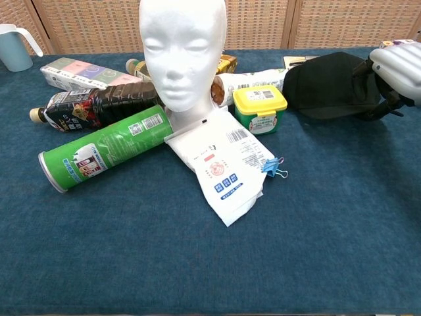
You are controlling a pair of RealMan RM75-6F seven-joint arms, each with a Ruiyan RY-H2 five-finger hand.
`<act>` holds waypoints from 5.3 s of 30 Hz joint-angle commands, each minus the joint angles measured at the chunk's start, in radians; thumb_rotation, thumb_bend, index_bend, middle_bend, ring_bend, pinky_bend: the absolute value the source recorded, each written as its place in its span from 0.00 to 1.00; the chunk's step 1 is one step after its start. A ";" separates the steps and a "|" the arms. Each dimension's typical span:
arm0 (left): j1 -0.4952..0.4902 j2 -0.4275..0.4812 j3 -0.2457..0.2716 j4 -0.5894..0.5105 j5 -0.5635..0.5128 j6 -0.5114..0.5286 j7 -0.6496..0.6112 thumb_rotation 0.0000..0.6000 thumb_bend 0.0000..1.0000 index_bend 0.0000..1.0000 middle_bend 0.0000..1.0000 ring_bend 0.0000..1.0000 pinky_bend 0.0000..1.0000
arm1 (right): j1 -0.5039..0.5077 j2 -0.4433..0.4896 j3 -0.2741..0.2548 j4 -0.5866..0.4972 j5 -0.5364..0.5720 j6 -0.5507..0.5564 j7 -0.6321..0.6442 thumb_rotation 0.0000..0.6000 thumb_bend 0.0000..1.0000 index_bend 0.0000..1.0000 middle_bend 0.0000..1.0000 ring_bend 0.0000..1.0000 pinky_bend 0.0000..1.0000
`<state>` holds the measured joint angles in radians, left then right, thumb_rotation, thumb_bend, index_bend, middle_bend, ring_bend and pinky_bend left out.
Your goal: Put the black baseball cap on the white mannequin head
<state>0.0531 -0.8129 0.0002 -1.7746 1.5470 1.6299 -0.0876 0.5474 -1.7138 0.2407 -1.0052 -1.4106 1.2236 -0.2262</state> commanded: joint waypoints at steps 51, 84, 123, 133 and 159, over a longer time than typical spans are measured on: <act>-0.014 -0.018 -0.005 -0.006 0.018 -0.019 0.009 1.00 0.35 0.55 0.42 0.29 0.33 | -0.001 0.127 0.057 -0.116 -0.180 0.419 0.202 1.00 0.85 0.57 0.57 0.69 0.84; -0.027 -0.055 -0.001 0.044 -0.015 -0.067 -0.009 1.00 0.35 0.55 0.41 0.29 0.33 | 0.251 0.041 0.216 -0.116 -0.129 0.352 0.104 1.00 0.85 0.57 0.58 0.69 0.83; 0.002 -0.062 0.019 0.077 -0.043 -0.071 -0.027 1.00 0.35 0.55 0.41 0.29 0.32 | 0.434 -0.110 0.152 0.042 -0.138 0.322 0.115 1.00 0.84 0.57 0.58 0.69 0.81; 0.000 -0.067 0.019 0.081 -0.042 -0.079 -0.028 1.00 0.35 0.55 0.41 0.29 0.32 | 0.402 -0.070 0.094 -0.100 -0.183 0.337 0.010 1.00 0.82 0.57 0.58 0.69 0.81; -0.007 -0.091 0.020 0.114 -0.047 -0.104 -0.048 1.00 0.35 0.55 0.41 0.29 0.32 | 0.336 -0.063 0.055 -0.435 -0.134 0.219 -0.425 1.00 0.80 0.58 0.60 0.69 0.81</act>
<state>0.0459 -0.9033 0.0202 -1.6615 1.5006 1.5264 -0.1348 0.8853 -1.7724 0.2933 -1.4367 -1.5482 1.4452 -0.6445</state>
